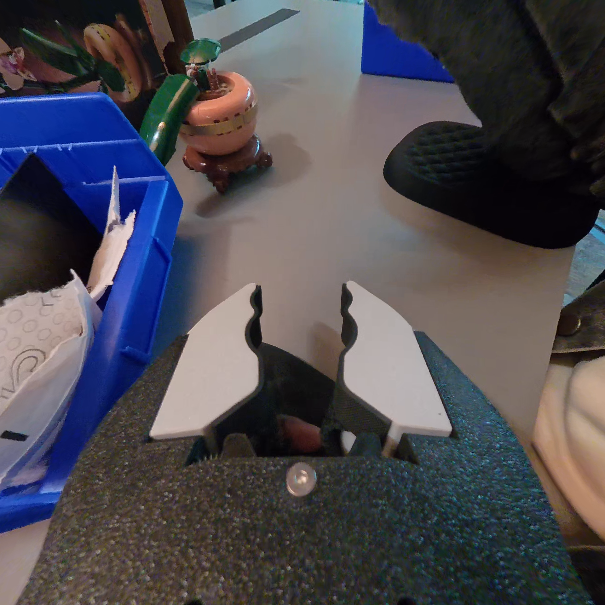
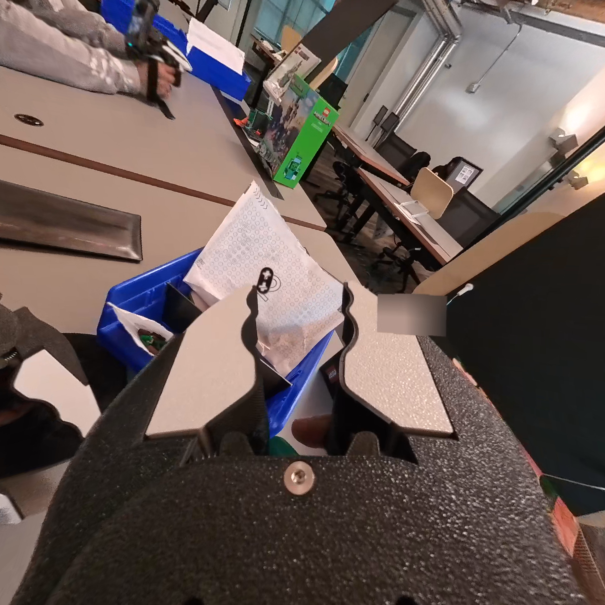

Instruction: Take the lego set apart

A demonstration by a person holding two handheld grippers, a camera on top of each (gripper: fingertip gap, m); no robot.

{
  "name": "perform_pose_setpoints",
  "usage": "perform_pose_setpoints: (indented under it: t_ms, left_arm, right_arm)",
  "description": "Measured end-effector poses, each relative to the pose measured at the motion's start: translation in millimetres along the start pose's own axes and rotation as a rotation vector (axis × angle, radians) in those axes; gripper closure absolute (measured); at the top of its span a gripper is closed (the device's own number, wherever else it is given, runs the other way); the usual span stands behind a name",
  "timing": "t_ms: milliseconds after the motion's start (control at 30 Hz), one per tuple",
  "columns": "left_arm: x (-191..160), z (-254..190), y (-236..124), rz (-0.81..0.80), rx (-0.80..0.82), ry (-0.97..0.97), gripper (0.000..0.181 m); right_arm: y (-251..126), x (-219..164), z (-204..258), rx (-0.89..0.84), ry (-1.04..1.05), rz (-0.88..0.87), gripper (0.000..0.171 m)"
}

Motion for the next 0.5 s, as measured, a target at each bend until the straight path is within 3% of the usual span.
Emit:
perform_pose_setpoints:
  t_ms: [400, 500]
  left_arm:
    - [-2.2, -2.1, 3.5, 0.041, 0.003, 0.024, 0.135]
    - [-2.0, -2.2, 3.5, 0.040, 0.003, 0.025, 0.135]
  right_arm:
    - [-4.1, 3.0, 1.1, 0.004, -0.008, -0.010, 0.122]
    - [-4.4, 2.1, 2.3, 0.011, -0.022, -0.009, 0.142]
Point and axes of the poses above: each gripper's, where its closed fingertips meet, y out along the fingers, x out of its top, z = x × y across the jaws, the point moved 4 cm from there along -y, back along the fingers, and after that the axes turned 14 degrees about y, right-handed, at the moved point
